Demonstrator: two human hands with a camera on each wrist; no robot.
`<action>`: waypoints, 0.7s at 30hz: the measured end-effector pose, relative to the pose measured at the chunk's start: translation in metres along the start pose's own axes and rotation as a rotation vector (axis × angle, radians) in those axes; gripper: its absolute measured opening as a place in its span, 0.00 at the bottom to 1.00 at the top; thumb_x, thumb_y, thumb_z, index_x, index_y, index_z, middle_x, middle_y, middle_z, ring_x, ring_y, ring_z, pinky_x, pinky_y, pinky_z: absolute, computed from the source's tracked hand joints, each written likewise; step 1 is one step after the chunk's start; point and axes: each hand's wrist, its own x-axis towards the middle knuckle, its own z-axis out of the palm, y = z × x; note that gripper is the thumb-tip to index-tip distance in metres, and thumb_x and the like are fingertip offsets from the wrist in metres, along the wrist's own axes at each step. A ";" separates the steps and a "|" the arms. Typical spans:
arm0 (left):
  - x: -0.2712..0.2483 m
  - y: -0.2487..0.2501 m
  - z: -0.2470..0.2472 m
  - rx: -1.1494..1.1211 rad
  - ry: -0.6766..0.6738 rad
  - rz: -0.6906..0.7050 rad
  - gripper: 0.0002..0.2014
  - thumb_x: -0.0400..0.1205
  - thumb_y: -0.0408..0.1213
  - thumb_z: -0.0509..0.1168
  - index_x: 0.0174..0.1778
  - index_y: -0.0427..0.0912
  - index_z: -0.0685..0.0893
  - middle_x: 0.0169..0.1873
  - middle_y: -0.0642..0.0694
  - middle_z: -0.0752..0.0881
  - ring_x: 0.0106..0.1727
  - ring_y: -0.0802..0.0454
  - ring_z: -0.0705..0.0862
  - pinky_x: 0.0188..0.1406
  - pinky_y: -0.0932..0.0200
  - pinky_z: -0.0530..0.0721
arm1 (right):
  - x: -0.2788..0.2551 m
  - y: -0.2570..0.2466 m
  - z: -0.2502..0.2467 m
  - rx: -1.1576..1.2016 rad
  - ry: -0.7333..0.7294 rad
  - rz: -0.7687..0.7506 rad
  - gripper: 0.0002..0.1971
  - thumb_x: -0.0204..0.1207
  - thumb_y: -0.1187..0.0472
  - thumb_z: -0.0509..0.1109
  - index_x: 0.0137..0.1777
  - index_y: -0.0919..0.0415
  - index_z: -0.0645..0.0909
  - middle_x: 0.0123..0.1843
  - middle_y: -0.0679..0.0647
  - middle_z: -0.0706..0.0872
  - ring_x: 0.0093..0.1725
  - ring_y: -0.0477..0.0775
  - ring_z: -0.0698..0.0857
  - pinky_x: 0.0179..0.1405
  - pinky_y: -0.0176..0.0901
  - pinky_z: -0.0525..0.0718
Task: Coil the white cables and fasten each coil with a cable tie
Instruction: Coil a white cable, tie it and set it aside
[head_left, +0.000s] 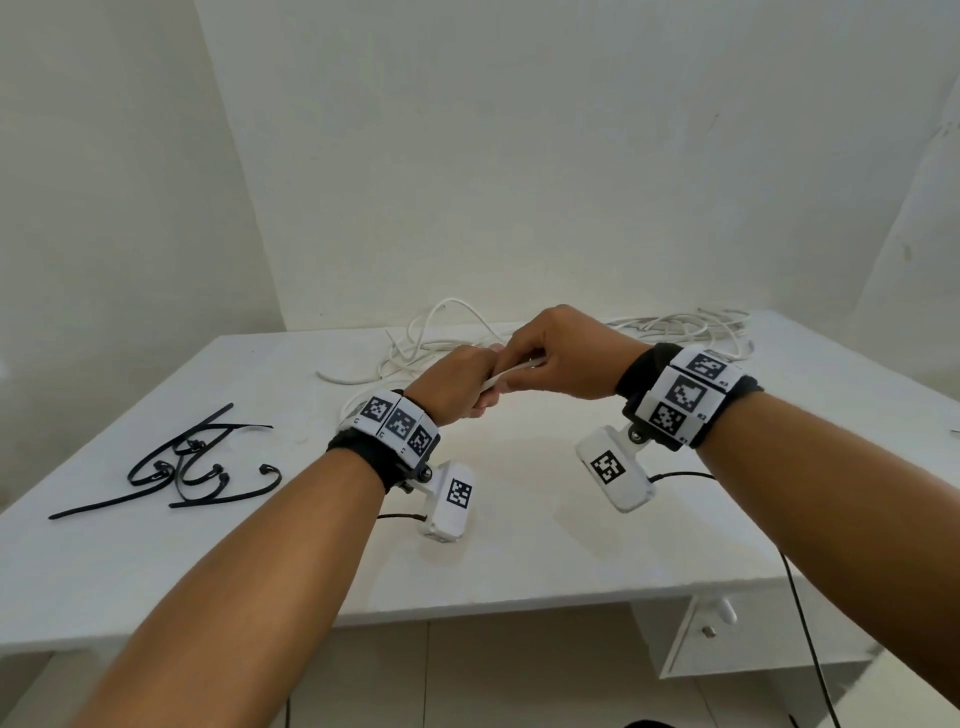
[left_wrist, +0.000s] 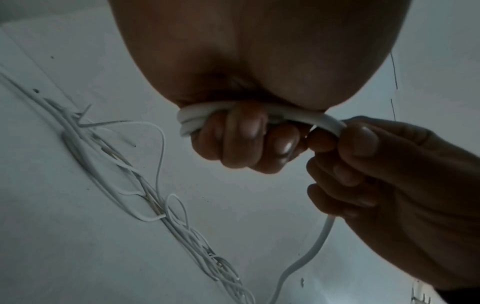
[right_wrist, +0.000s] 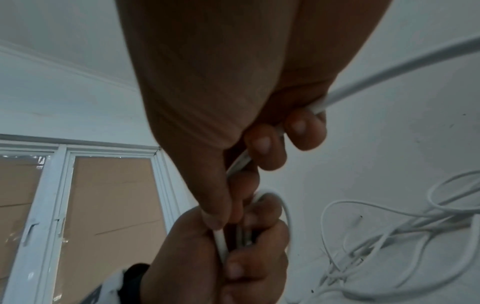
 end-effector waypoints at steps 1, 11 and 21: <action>0.000 0.001 0.001 -0.053 -0.007 -0.005 0.16 0.86 0.33 0.47 0.31 0.41 0.70 0.19 0.48 0.69 0.19 0.55 0.63 0.19 0.63 0.62 | 0.000 0.001 -0.002 0.026 0.027 0.004 0.06 0.72 0.53 0.80 0.43 0.54 0.93 0.33 0.46 0.89 0.31 0.43 0.80 0.32 0.34 0.77; -0.004 0.010 0.007 -0.258 -0.044 0.038 0.24 0.91 0.54 0.44 0.32 0.45 0.64 0.23 0.51 0.60 0.22 0.55 0.55 0.22 0.63 0.53 | 0.004 0.010 -0.031 0.222 0.135 -0.009 0.05 0.69 0.58 0.83 0.42 0.57 0.91 0.37 0.49 0.92 0.39 0.45 0.89 0.43 0.37 0.85; -0.019 0.033 0.003 -0.505 -0.137 0.169 0.27 0.90 0.53 0.42 0.24 0.49 0.65 0.19 0.54 0.58 0.21 0.57 0.53 0.19 0.66 0.54 | 0.015 0.034 -0.016 0.769 0.187 -0.048 0.13 0.69 0.50 0.82 0.39 0.62 0.91 0.25 0.50 0.82 0.29 0.57 0.68 0.28 0.45 0.66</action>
